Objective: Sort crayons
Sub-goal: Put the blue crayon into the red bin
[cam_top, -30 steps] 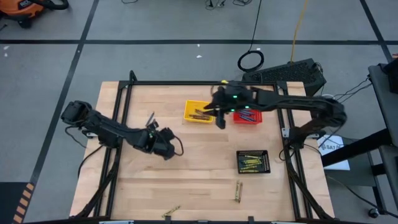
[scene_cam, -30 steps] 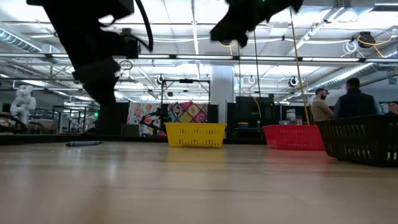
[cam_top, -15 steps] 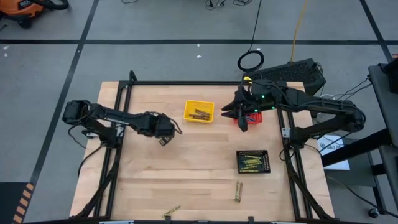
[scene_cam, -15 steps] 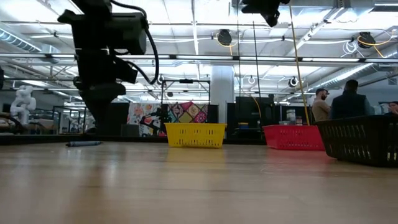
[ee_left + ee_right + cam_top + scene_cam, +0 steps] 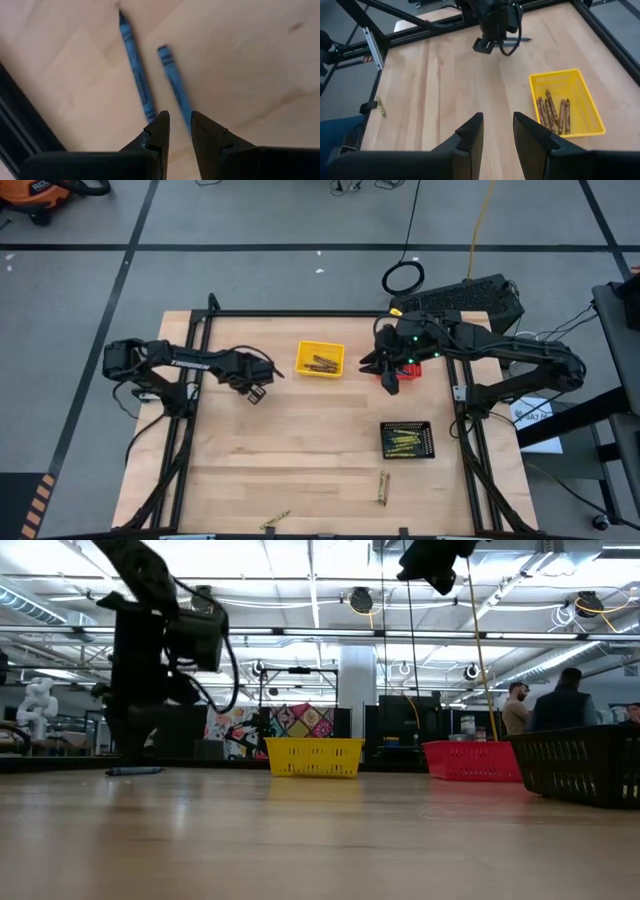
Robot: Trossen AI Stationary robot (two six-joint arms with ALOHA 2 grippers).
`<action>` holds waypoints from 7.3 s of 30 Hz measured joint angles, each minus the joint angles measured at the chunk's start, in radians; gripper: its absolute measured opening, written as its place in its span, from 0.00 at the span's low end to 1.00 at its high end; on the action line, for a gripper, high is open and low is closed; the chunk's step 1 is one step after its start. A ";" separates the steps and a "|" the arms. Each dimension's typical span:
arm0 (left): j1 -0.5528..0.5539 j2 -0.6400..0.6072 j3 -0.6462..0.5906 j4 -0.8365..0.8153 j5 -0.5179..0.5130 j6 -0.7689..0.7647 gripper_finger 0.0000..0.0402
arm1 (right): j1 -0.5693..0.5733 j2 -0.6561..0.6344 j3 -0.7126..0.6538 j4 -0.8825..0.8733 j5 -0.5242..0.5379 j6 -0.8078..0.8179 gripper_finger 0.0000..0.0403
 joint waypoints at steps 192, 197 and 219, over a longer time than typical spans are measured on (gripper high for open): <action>-0.265 -0.290 -0.072 1.008 0.334 0.471 0.00 | 0.381 0.794 0.003 0.336 0.159 0.120 0.01; -0.265 -0.290 -0.072 1.007 0.334 0.471 0.00 | 0.385 0.738 -0.002 0.283 0.111 0.149 0.00; -0.265 -0.290 -0.071 0.978 0.334 0.471 0.00 | 0.251 0.313 -0.003 -0.322 0.432 0.174 0.00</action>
